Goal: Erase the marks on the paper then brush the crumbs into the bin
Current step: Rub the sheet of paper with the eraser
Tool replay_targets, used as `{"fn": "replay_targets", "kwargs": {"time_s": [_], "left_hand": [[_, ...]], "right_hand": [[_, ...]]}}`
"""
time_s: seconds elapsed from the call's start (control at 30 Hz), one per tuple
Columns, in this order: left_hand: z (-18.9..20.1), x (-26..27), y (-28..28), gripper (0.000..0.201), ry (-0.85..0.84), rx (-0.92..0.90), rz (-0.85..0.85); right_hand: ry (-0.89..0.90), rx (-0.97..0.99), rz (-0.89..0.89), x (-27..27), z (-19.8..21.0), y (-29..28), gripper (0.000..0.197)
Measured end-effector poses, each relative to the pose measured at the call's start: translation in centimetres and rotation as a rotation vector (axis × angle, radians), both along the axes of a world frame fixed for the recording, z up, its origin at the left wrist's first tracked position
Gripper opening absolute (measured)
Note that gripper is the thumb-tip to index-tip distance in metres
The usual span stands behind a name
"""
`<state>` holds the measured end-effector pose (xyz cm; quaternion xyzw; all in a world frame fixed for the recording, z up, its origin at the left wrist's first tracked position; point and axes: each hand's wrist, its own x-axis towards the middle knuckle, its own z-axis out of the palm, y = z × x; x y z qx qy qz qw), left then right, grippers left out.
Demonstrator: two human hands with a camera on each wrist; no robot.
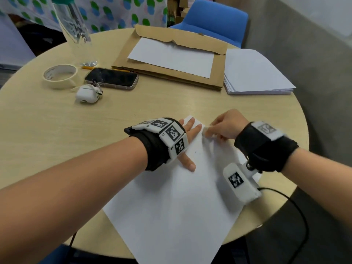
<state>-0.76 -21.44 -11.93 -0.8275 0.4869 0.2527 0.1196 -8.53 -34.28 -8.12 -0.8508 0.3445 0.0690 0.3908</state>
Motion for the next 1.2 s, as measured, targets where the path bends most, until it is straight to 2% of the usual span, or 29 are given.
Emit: {"fn": "replay_targets", "kwargs": {"time_s": [0.17, 0.33, 0.43, 0.5, 0.63, 0.7, 0.8, 0.93, 1.0, 1.1, 1.2], "left_hand": [[-0.9, 0.6, 0.3, 0.134, 0.022, -0.021, 0.000], [-0.6, 0.3, 0.3, 0.132, 0.000, -0.009, -0.002], [-0.5, 0.2, 0.3, 0.133, -0.001, -0.013, 0.000], [-0.6, 0.3, 0.3, 0.133, 0.003, -0.015, 0.005], [-0.9, 0.6, 0.5, 0.135, 0.029, -0.033, 0.013], [-0.8, 0.5, 0.5, 0.133, 0.028, -0.026, 0.018], [-0.3, 0.3, 0.4, 0.132, 0.018, -0.024, 0.022], [0.2, 0.1, 0.4, 0.130, 0.036, -0.009, 0.034], [1.2, -0.1, 0.4, 0.122, 0.041, -0.040, 0.016], [2.5, -0.1, 0.5, 0.109, 0.066, -0.088, 0.014], [2.3, 0.1, 1.0, 0.114, 0.054, -0.117, 0.047]], "right_hand": [[0.150, 0.153, 0.214, -3.7, -0.7, 2.9, 0.013], [0.020, 0.076, -0.008, -0.3, 0.1, 0.2, 0.012], [-0.032, 0.014, -0.037, 0.1, -0.3, 0.0, 0.010], [-0.022, 0.018, 0.033, -1.3, -0.8, 1.2, 0.011], [0.107, 0.098, 0.242, -3.2, -0.9, 2.8, 0.014], [0.099, 0.080, 0.169, -2.1, -0.5, 1.7, 0.011], [-0.007, -0.002, 0.003, -0.2, -0.3, 0.1, 0.012], [-0.096, -0.057, -0.029, -0.2, -1.1, 0.2, 0.011], [-0.080, -0.003, 0.010, -1.0, -1.2, 0.6, 0.011], [0.057, 0.092, 0.199, -2.3, -1.1, 1.8, 0.014], [0.179, 0.139, 0.306, -2.3, -0.6, 3.0, 0.010]]}}
